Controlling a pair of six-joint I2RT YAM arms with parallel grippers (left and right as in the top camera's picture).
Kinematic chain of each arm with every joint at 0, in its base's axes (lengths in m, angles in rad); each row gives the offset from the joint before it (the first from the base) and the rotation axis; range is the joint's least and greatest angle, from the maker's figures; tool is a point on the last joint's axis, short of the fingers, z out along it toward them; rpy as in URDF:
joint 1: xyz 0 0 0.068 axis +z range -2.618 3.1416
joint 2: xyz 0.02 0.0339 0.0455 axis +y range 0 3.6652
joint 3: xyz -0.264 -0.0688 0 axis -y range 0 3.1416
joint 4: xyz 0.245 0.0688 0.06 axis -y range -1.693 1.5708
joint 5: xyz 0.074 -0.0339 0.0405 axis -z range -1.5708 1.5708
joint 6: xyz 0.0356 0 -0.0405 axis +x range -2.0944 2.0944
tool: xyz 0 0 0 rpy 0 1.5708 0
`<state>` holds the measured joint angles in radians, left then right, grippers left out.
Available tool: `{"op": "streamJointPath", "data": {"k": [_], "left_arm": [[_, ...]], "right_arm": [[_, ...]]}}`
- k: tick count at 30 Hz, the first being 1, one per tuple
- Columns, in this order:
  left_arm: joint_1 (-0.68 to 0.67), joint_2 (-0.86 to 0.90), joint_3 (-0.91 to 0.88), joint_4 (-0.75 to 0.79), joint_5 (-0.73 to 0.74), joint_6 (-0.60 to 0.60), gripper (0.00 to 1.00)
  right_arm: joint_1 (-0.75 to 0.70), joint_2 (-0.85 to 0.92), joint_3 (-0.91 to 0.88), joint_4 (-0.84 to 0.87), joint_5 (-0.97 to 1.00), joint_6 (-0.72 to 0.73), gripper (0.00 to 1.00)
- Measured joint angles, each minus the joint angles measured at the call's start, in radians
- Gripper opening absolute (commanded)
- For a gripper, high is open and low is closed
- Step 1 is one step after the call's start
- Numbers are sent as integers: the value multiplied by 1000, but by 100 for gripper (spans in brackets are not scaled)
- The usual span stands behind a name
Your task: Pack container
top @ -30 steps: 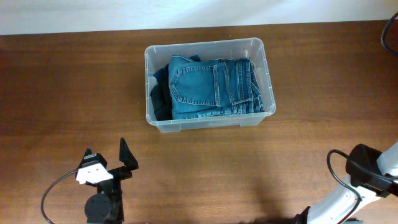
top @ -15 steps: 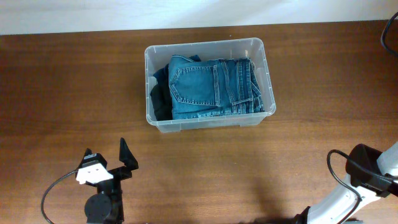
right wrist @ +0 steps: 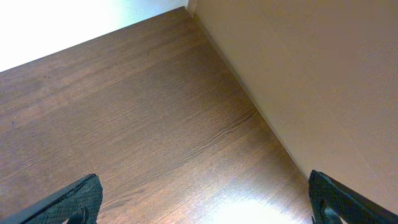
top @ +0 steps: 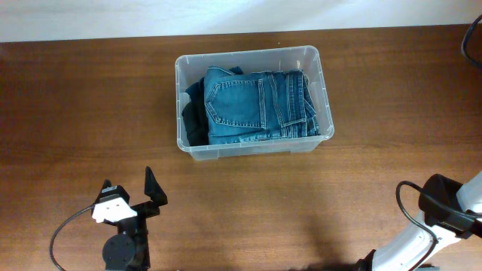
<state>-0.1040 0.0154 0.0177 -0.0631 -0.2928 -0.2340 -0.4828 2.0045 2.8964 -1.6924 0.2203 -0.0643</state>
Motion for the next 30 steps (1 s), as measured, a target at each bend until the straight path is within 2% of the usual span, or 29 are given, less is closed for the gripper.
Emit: {"op": "streamJointPath", "data": {"k": [30], "left_arm": [[0, 0, 0, 0, 0, 0, 99]], "right_arm": [[0, -26, -3, 0, 0, 0, 98]]}}
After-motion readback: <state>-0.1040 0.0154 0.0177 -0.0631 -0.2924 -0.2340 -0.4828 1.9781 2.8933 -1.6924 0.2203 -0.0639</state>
